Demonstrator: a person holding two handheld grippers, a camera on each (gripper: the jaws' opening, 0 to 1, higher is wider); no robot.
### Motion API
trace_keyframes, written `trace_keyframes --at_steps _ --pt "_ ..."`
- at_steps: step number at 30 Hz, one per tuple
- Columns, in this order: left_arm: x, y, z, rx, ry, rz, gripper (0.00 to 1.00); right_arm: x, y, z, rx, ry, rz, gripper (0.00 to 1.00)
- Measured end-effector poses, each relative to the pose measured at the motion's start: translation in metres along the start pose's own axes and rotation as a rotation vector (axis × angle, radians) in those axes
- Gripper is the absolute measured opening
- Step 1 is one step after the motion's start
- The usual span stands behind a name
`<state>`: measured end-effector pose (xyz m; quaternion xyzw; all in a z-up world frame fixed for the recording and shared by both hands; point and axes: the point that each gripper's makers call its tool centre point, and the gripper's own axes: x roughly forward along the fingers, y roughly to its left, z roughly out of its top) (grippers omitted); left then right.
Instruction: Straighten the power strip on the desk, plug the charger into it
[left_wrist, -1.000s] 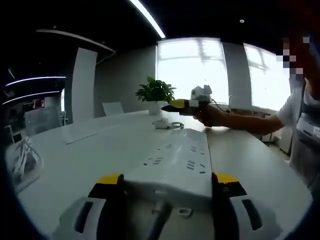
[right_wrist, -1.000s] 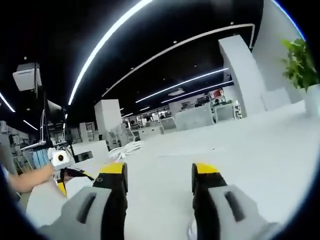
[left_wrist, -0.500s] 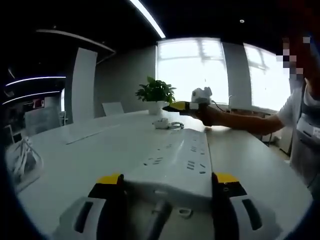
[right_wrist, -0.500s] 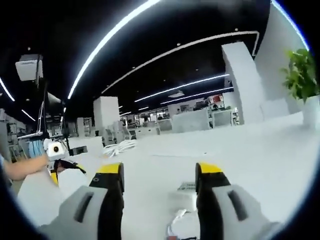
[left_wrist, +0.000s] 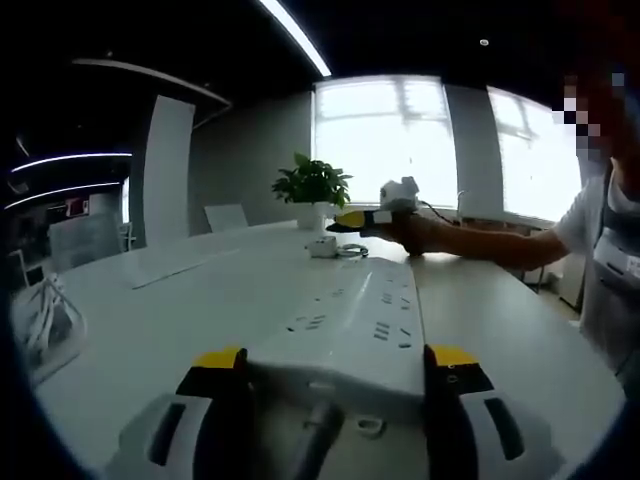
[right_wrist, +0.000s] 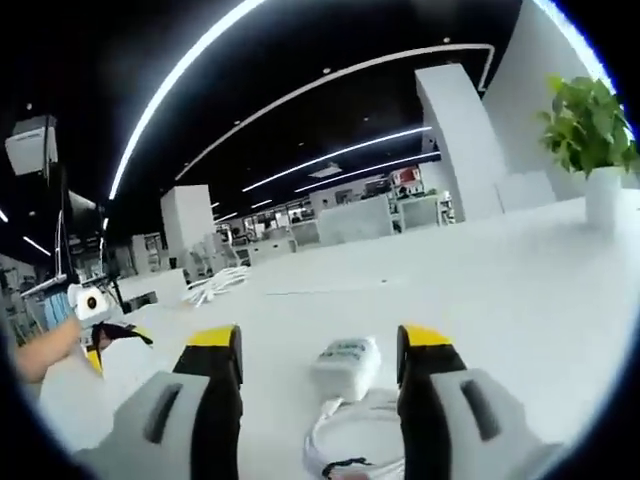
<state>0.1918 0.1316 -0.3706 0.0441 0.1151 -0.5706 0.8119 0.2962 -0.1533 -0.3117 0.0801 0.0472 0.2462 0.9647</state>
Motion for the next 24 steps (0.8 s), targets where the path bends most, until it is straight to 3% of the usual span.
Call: trace_keyframes --at_steps 2,7,12,14,15,19,24 --pt "0.000 0.000 0.000 0.000 0.000 0.001 0.72 0.000 0.002 -0.001 -0.010 0.007 -0.002 0.61" --pt "0.000 -0.001 0.000 0.000 0.000 0.002 0.72 0.001 0.003 -0.003 -0.080 0.027 -0.014 0.47" --pt "0.001 -0.001 0.000 0.000 -0.001 0.001 0.73 0.007 0.001 -0.008 -0.128 0.040 -0.040 0.46" --pt "0.001 -0.001 0.000 0.000 -0.002 0.001 0.73 0.008 -0.010 -0.006 -0.160 0.001 -0.098 0.46" --pt "0.001 -0.001 0.000 0.000 -0.002 0.002 0.73 0.007 -0.012 -0.008 -0.175 0.015 -0.107 0.46" --pt "0.001 -0.002 0.000 0.000 -0.002 0.002 0.73 0.006 -0.014 -0.008 -0.137 0.016 -0.112 0.46" --pt "0.001 -0.002 0.000 0.000 -0.002 0.002 0.73 0.008 -0.015 -0.013 -0.202 0.040 -0.137 0.46"
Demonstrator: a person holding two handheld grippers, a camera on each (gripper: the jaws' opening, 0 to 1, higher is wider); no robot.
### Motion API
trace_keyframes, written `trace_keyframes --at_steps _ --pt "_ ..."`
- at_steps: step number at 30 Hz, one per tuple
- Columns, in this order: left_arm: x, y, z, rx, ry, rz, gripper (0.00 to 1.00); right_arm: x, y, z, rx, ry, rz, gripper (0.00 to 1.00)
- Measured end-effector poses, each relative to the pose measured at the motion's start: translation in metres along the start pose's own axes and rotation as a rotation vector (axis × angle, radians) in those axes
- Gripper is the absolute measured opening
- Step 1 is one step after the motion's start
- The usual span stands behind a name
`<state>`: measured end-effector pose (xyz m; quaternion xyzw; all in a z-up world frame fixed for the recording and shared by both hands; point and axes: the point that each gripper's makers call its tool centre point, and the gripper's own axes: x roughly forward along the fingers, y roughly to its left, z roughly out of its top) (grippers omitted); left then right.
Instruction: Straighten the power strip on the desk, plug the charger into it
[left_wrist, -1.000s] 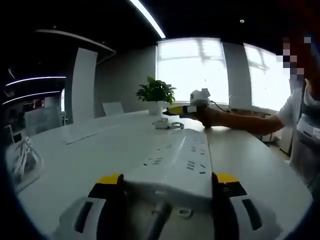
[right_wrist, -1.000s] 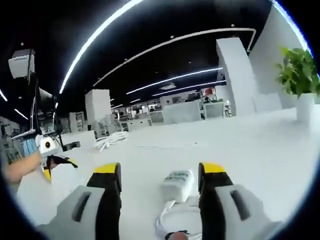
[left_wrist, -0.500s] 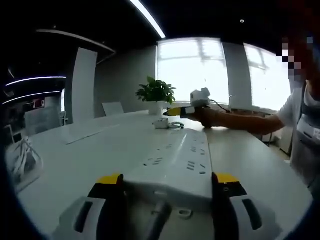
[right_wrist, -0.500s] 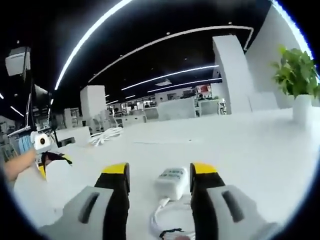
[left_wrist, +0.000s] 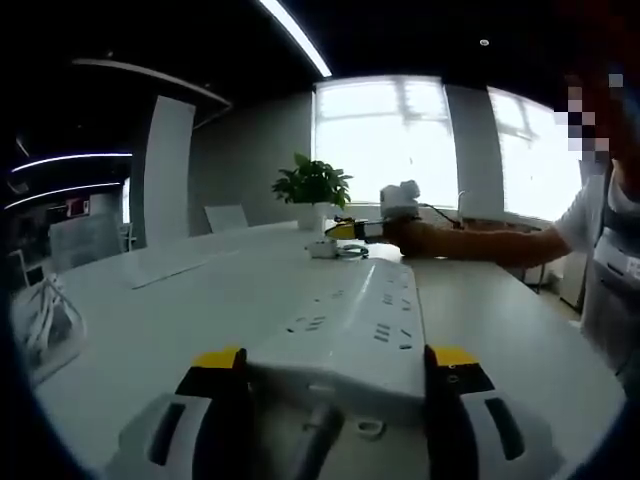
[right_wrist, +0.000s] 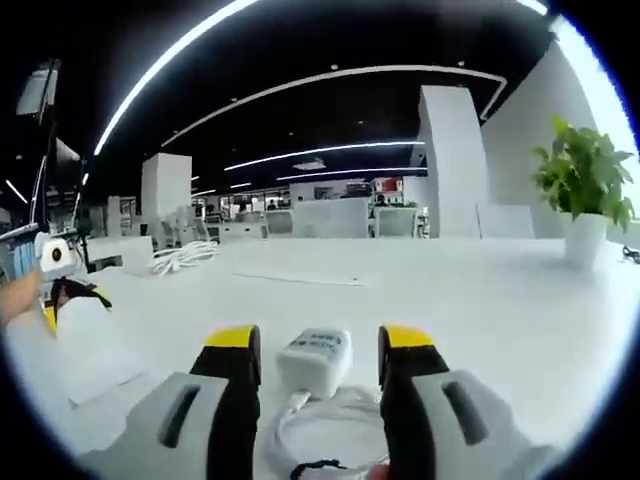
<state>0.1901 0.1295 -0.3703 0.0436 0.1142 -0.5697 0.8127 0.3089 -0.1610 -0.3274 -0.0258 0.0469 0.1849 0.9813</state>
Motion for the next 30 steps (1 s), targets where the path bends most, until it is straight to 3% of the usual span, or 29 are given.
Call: trace_keyframes --at_steps 7,10,15,23,26,30 --pt "0.000 -0.001 0.000 0.000 0.000 0.001 0.73 0.002 -0.002 -0.004 0.013 0.013 -0.010 0.47" --pt "0.001 -0.001 0.000 0.000 0.000 0.001 0.73 0.001 -0.006 -0.005 0.017 0.021 -0.026 0.52" --pt "0.001 -0.001 0.000 -0.001 0.000 0.001 0.73 0.002 -0.001 -0.001 0.006 -0.006 -0.024 0.49" --pt "0.001 -0.001 0.000 0.000 0.000 0.000 0.73 0.006 0.003 -0.005 -0.064 0.021 -0.031 0.47" --pt "0.002 -0.002 0.000 0.000 0.000 -0.002 0.73 0.011 -0.002 -0.009 -0.006 0.042 -0.087 0.43" --pt "0.002 -0.002 0.000 -0.001 0.000 0.001 0.74 0.013 -0.004 -0.012 -0.033 0.063 -0.105 0.43"
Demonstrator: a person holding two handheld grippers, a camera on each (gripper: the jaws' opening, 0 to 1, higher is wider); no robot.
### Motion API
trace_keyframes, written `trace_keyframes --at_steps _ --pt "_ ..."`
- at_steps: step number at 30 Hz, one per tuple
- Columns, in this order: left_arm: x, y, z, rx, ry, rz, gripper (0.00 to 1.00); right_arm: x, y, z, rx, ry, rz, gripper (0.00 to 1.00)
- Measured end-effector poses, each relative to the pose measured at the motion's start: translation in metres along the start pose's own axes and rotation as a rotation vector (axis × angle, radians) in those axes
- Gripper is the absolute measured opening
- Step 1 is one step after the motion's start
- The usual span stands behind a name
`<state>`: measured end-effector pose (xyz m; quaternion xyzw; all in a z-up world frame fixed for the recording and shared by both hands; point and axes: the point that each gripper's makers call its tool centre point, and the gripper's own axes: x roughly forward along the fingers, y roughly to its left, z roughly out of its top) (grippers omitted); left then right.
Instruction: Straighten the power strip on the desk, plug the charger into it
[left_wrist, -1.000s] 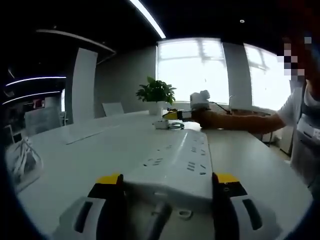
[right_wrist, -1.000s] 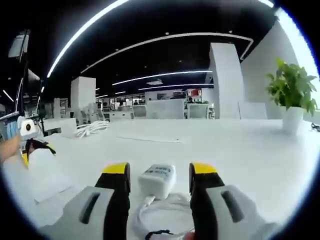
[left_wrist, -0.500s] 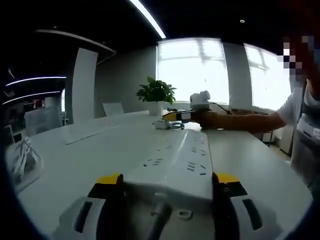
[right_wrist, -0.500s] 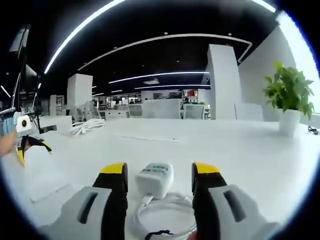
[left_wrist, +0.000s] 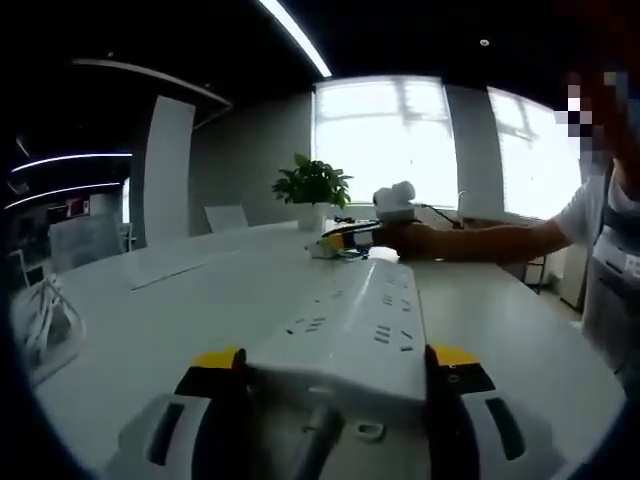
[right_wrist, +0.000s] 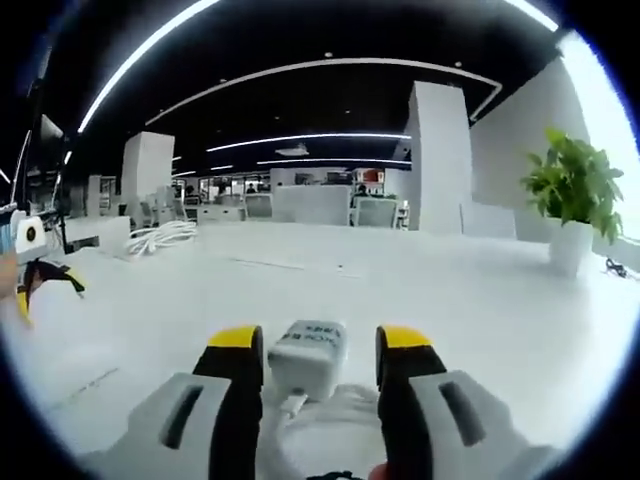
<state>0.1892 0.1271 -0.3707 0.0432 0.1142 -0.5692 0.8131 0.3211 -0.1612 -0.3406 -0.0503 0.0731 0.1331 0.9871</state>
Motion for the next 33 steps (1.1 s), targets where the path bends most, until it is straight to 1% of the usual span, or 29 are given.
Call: trace_keyframes --at_steps 1,3,8,10,12,14,17,23,28,33 --pt "0.000 0.000 0.000 0.000 0.000 0.001 0.74 0.001 0.001 0.001 0.012 -0.003 0.009 0.44" --pt "0.000 0.000 0.000 0.000 0.000 0.001 0.74 0.001 0.001 0.002 0.003 -0.007 0.010 0.44" --pt "0.000 0.000 0.000 -0.001 0.000 0.004 0.74 0.000 0.000 0.000 -0.007 0.002 -0.004 0.44" --pt "0.000 0.000 0.000 -0.001 -0.001 0.005 0.74 0.000 -0.001 -0.001 -0.024 0.004 -0.014 0.43" --pt "0.000 0.000 0.000 -0.001 -0.001 0.005 0.74 0.002 -0.002 -0.003 -0.021 0.018 -0.021 0.44" --pt "0.000 0.001 0.000 -0.002 -0.001 0.006 0.74 0.005 -0.004 -0.003 0.000 0.027 -0.037 0.44" --pt "0.000 0.002 0.000 -0.002 0.000 0.007 0.74 0.012 -0.004 -0.006 -0.031 0.045 -0.051 0.44" --pt "0.000 0.003 0.000 -0.002 0.001 0.010 0.74 0.010 -0.003 -0.006 -0.076 0.053 -0.058 0.43" --pt "0.000 0.005 0.001 -0.003 0.000 0.011 0.74 0.010 -0.004 -0.006 -0.062 0.060 -0.068 0.43" --pt "0.000 0.005 0.001 -0.003 -0.001 0.010 0.74 0.010 0.001 -0.005 -0.096 0.056 -0.054 0.38"
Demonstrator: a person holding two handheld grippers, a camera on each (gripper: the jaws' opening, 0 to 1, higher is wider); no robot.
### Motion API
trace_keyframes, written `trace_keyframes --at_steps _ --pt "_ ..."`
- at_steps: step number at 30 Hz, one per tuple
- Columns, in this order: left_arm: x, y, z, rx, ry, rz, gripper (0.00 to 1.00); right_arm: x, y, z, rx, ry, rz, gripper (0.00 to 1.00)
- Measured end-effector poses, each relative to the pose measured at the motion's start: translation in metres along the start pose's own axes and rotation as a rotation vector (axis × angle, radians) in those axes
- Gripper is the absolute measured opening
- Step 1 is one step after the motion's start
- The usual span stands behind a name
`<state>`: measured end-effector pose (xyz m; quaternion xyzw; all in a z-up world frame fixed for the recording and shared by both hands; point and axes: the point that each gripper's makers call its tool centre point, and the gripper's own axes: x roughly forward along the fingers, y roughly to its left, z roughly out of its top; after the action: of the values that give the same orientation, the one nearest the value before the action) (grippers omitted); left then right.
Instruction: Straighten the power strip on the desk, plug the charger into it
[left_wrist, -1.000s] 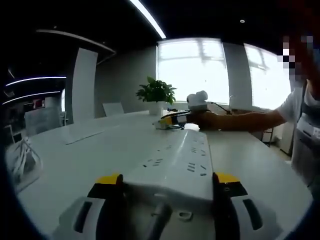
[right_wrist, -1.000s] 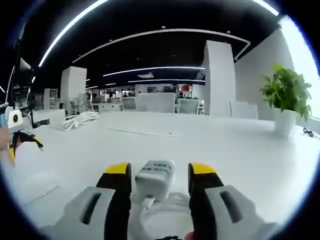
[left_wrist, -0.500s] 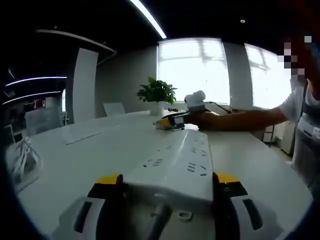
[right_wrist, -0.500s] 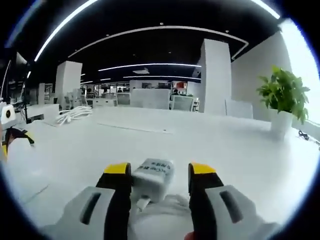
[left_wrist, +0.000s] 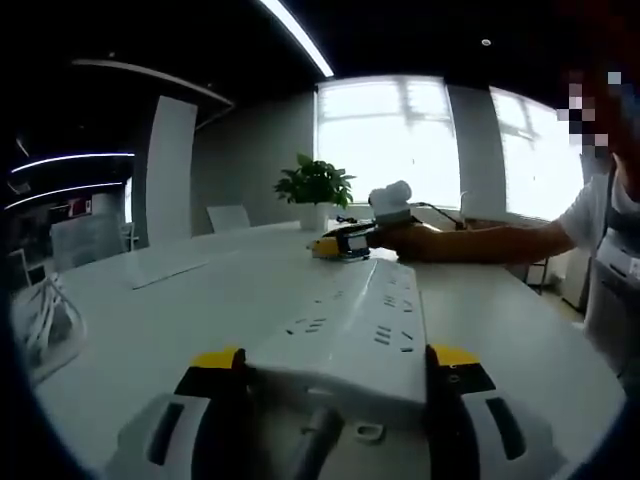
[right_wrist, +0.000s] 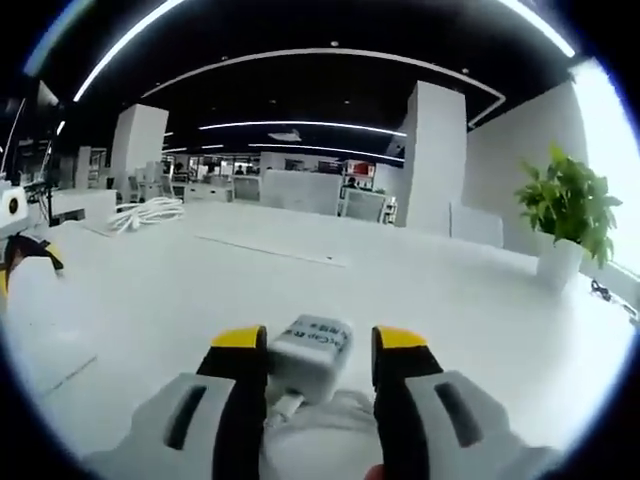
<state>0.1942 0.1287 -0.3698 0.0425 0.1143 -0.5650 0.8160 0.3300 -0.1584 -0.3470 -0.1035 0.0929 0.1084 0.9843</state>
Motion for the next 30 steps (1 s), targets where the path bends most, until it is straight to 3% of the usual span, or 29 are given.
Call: trace_keyframes --at_steps 1,10,16,23,27,30 --pt "0.000 0.000 0.000 0.000 0.000 0.000 0.74 0.000 0.002 0.001 -0.013 -0.006 0.017 0.33" --pt "0.000 -0.002 0.000 0.001 -0.001 0.000 0.74 0.004 0.002 0.000 -0.070 -0.015 0.019 0.31" --pt "0.000 -0.003 0.000 0.001 -0.001 0.000 0.74 0.005 0.024 0.004 -0.104 -0.039 0.127 0.27" --pt "0.000 -0.002 0.000 0.001 -0.001 -0.001 0.74 0.001 0.029 0.004 -0.034 -0.055 0.232 0.27" --pt "0.000 -0.002 0.000 0.001 -0.001 -0.002 0.74 -0.001 0.029 0.001 -0.004 -0.031 0.221 0.28" --pt "0.000 -0.002 0.000 0.001 -0.001 -0.003 0.74 -0.002 0.029 -0.002 -0.042 -0.015 0.191 0.35"
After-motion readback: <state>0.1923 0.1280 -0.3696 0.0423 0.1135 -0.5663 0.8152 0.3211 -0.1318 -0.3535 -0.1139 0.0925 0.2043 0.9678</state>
